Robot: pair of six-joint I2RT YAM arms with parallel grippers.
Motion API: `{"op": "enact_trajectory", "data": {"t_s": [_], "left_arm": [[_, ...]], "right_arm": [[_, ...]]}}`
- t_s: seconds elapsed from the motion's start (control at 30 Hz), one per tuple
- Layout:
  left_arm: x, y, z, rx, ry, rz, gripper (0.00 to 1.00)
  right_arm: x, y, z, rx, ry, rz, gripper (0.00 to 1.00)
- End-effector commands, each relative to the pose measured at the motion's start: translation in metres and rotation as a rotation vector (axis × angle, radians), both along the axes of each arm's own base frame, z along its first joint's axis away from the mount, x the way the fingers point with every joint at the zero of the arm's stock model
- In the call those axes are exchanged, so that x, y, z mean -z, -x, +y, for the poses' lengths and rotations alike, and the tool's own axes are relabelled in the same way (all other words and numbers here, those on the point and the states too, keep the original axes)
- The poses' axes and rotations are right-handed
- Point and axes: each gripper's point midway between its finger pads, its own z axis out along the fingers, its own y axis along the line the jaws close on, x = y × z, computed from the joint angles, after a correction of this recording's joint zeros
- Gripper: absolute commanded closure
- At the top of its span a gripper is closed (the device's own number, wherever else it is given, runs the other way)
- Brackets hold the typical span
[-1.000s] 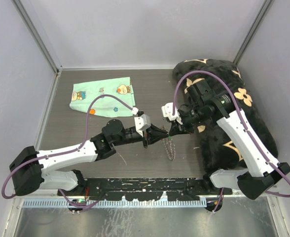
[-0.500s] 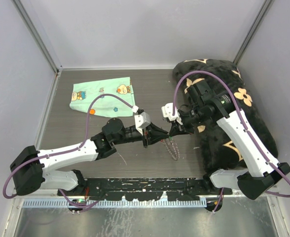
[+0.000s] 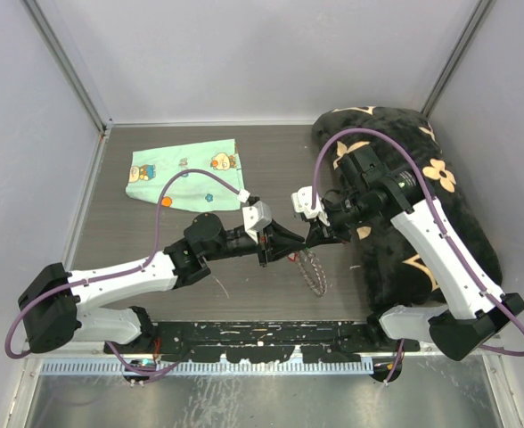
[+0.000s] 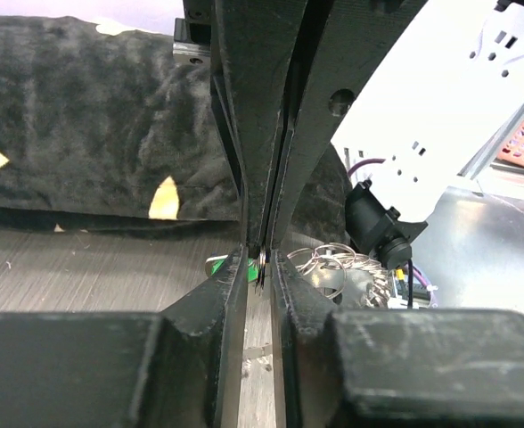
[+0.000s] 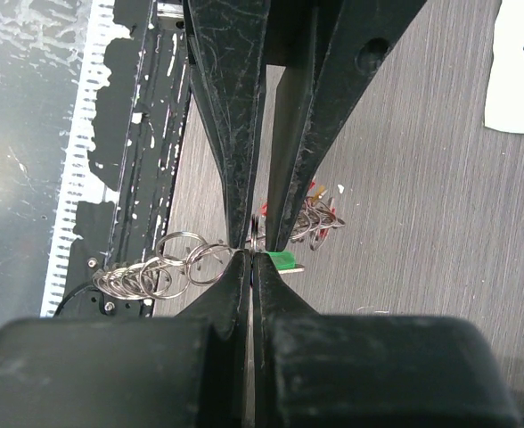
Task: Remove the keys from the keyring
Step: Remove the key from the keyring.
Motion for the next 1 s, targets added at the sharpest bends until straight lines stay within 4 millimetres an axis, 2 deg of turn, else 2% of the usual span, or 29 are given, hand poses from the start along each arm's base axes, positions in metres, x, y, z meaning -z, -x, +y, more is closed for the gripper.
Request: {"op": "enact_trajectory", "data": {"t_s": [0.0,0.2,0.4,0.6,0.7,0.87,0.97], "left_arm": [[-0.0288,-0.0032,0.0024,-0.018,0.062,-0.036,0.82],[-0.0272,-0.0022,0.0010,-0.009,0.042,-0.031,0.81],[-0.0301,0.0006,-0.0012,0.013,0.039,-0.031,0.92],[-0.0317,0.0008,-0.0008,0.013,0.040,-0.027,0.92],[-0.0318,0.0020,-0.0011,0.021,0.034,-0.024,1.00],[-0.0313,0.0041,-0.0003,0.030,0.025,-0.016,1.00],[-0.0338,0.0029,0.0020,0.015,0.031,-0.015,1.00]], "right_arm": [[-0.0191,0.0057,0.0066,-0.034,-0.082,-0.055,0.99],[-0.0193,0.0057,0.0066,-0.034,-0.083,-0.054,0.99],[-0.0197,0.0072,0.0067,-0.038,-0.088,-0.053,0.99],[-0.0198,0.0087,0.0064,-0.040,-0.091,-0.054,0.99],[-0.0200,0.0092,0.0062,-0.041,-0.092,-0.055,0.99],[-0.0197,0.0099,0.0064,-0.042,-0.096,-0.054,0.99],[-0.0207,0.0119,0.0066,-0.044,-0.113,-0.045,0.94]]}}
